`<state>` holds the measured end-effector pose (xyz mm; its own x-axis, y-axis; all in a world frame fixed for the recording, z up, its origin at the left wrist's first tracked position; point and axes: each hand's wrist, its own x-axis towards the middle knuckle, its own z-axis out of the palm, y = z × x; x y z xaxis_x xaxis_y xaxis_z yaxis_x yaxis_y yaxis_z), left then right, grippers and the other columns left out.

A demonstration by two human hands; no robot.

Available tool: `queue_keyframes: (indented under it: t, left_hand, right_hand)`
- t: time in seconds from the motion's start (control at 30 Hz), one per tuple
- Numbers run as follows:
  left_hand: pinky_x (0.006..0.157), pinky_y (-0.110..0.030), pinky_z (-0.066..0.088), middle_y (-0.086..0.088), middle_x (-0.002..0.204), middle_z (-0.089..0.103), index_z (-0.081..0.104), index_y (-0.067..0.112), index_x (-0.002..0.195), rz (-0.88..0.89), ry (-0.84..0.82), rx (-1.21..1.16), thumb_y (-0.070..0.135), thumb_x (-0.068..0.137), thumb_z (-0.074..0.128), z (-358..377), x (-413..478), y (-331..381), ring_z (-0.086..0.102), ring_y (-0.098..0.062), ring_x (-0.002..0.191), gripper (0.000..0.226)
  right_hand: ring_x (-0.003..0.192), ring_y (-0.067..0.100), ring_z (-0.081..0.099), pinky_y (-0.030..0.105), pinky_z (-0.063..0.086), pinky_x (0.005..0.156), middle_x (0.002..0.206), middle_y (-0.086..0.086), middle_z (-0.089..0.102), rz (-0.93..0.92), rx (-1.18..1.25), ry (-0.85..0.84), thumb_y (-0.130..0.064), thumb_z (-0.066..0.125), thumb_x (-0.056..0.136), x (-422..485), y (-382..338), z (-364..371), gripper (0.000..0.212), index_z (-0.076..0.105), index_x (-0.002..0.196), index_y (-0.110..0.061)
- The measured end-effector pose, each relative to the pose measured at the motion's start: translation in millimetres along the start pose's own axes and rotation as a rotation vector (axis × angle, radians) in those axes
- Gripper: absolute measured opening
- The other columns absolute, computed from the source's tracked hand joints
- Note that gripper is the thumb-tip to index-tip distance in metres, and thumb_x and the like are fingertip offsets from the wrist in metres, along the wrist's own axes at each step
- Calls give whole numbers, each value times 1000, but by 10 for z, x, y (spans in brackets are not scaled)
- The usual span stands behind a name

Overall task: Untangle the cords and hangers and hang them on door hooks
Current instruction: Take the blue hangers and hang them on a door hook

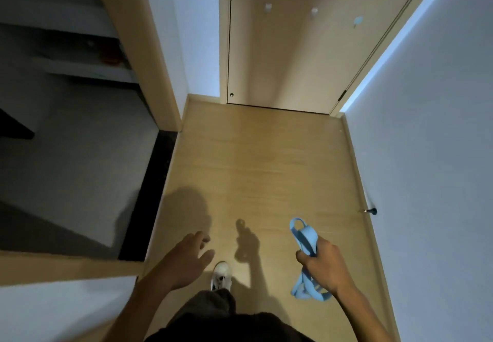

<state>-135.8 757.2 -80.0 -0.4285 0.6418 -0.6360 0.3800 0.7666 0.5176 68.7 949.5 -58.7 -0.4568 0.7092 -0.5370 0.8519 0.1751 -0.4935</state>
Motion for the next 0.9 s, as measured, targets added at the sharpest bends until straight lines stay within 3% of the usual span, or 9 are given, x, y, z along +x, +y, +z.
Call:
queue_keyframes:
  t: [0.47, 0.7, 0.9]
  left_hand:
    - [88, -29, 41, -7, 124, 54, 49, 16, 125, 92, -52, 115, 35, 93, 47, -1372, 2206, 1449, 54, -20, 108, 37]
    - [92, -28, 44, -6, 126, 53, 47, 16, 126, 12, -73, 94, 35, 96, 44, -1920, 2949, 2077, 53, -18, 109, 36]
    - [92, -27, 43, -4, 129, 52, 45, 18, 130, -47, -31, 49, 37, 96, 43, -2443, 3593, 2393, 52, -16, 110, 39]
  right_hand:
    - [55, 18, 50, 29, 37, 54, 60, 3, 54, 145, 103, 39, -13, 64, 80, 1952, -371, -925, 26, 44, 63, -15]
    - [51, 14, 44, 26, 32, 50, 57, 1, 47, 16, 78, 27, -14, 64, 81, 3405, -1031, -1782, 32, 39, 62, -18]
    - [51, 11, 49, 25, 36, 50, 56, -2, 52, -107, 85, 40, -14, 64, 80, 4412, -1765, -2326, 29, 43, 60, -20]
